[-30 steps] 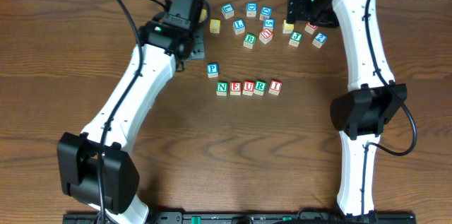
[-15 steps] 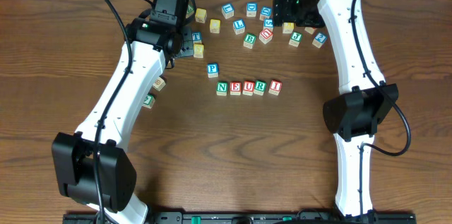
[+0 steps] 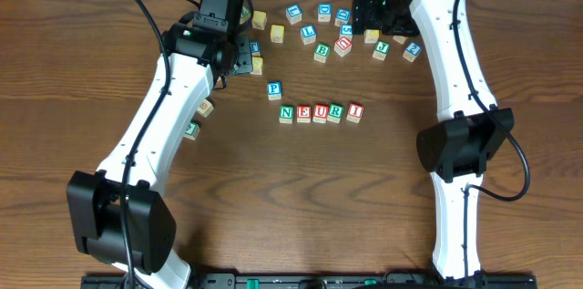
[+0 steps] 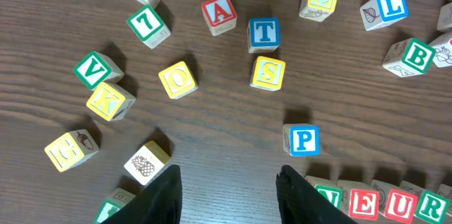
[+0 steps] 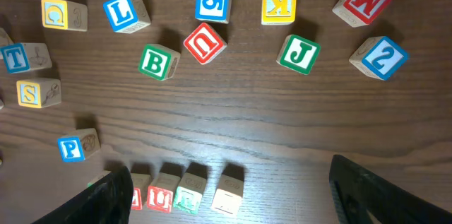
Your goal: Spell out NEURIPS
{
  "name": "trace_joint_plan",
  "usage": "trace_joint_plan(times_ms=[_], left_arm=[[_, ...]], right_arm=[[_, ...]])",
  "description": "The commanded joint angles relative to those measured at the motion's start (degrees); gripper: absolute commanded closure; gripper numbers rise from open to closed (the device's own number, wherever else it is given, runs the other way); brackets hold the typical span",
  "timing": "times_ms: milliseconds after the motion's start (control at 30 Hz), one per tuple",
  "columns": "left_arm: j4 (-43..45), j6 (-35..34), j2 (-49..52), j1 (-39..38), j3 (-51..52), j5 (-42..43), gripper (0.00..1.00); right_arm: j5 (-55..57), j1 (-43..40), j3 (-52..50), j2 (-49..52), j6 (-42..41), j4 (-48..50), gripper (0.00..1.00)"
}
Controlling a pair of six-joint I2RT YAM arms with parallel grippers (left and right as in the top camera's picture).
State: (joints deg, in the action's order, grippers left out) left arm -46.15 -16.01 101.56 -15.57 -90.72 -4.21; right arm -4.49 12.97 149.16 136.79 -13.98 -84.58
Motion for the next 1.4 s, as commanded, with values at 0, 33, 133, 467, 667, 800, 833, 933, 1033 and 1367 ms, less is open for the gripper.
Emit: trace_joint_plan(times_ms=[0,33,133,467,667,800,833,933,1033,1367], left_arm=[[-0.28,0.98,-1.14,0.13,-0.35,0.79,0.57],[-0.28,0.98,-1.14,0.13,-0.35,0.79,0.57],[-0.22,0.98,-1.03,0.13,-0.35,0.79,0.57],[-0.09,0.96,-0.70,0.13,-0.26,0.79,0.57],[-0.09,0.94,-0.70,0.13,-0.26,0.81,0.57],[-0.09,0.94,-0.70,0.07,-0.26,1.27,0.57],[-0.09,0.94,-0.70,0.07,-0.26,1.64,0.57],[-0.07,0.50,-0.61,0.07,-0.26,2.29,0.57],[-0.09,0.50,-0.33,0.07,-0.24,2.29,0.57],[-0.07,0.50,0.31,0.02,-0.26,2.32,0.57]], right_arm=[[-0.17,0.26,-0.26,-0.70,0.09,-0.11,0.17],[-0.17,0.26,-0.26,-0.70,0.09,-0.13,0.17],[-0.17,0.26,-0.26,-0.70,0.09,-0.35,0.17],[-0.17,0.26,-0.26,-0.70,0.07,-0.33,0.16],[-0.17,0.26,-0.26,-0.70,0.09,-0.35,0.16],[-0.17,0.26,-0.26,-0.70,0.09,-0.48,0.16],[-0.17,0.26,-0.26,-0.70,0.09,-0.50,0.16],[-0.17,0.26,-0.26,-0.70,0.09,-0.52,0.16],[-0.17,0.26,-0.26,-0.70,0.09,-0.52,0.17],[-0.17,0.26,-0.26,-0.70,0.09,-0.72,0.16]])
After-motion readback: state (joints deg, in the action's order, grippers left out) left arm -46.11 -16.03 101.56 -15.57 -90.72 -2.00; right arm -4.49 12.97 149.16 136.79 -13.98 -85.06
